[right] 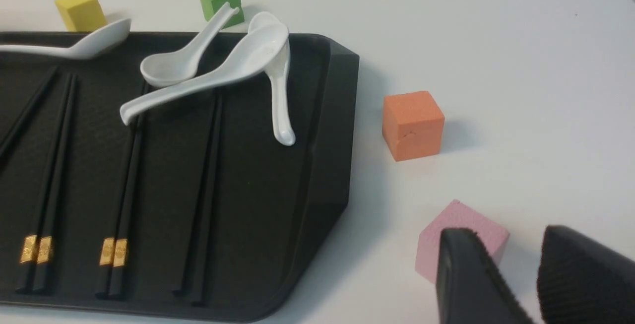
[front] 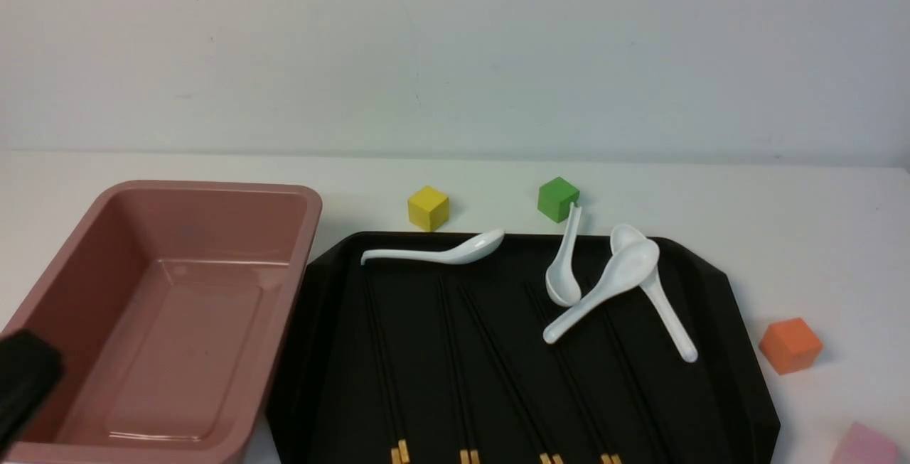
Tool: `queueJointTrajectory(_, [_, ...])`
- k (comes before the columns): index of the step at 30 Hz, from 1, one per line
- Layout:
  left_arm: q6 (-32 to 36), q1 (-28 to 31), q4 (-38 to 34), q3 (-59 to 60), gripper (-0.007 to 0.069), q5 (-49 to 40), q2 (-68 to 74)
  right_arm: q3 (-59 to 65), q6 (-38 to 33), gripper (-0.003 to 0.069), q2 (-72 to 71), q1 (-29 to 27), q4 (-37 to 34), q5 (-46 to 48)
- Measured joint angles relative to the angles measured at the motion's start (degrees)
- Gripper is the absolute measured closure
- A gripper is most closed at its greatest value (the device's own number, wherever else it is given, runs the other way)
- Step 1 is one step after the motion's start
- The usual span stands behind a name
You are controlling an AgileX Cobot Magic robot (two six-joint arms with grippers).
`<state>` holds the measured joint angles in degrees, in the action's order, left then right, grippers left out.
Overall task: On white tablecloth take chopsticks from black tray and put them in box.
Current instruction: 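Reach over to the black tray and grasp a pair of chopsticks with the left gripper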
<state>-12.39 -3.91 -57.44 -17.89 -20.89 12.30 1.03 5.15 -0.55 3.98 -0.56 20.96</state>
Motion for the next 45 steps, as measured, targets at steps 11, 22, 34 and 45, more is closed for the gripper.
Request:
queueJointTrajectory(11, [2.39,0.00,26.65,-25.18,0.0637,-39.89,49.16,0.00,0.00,0.0419,0.00,0.00,0.00,0.00])
queueJointTrajectory(22, [-15.76,-22.74,37.35,-35.17,0.0601,-30.88,68.18,0.00,0.00,0.0419,0.00,0.00,0.00,0.00])
queueJointTrajectory(34, [-40.89,-30.14,53.82,-47.37,0.0314,-26.16,87.10,0.00,0.00,0.0419,0.00,0.00,0.00,0.00])
queueJointTrajectory(45, [-45.90,-30.21,55.30,-50.56,0.0306,-22.91,97.23,0.00,0.00,0.0419,0.00,0.00,0.00,0.00])
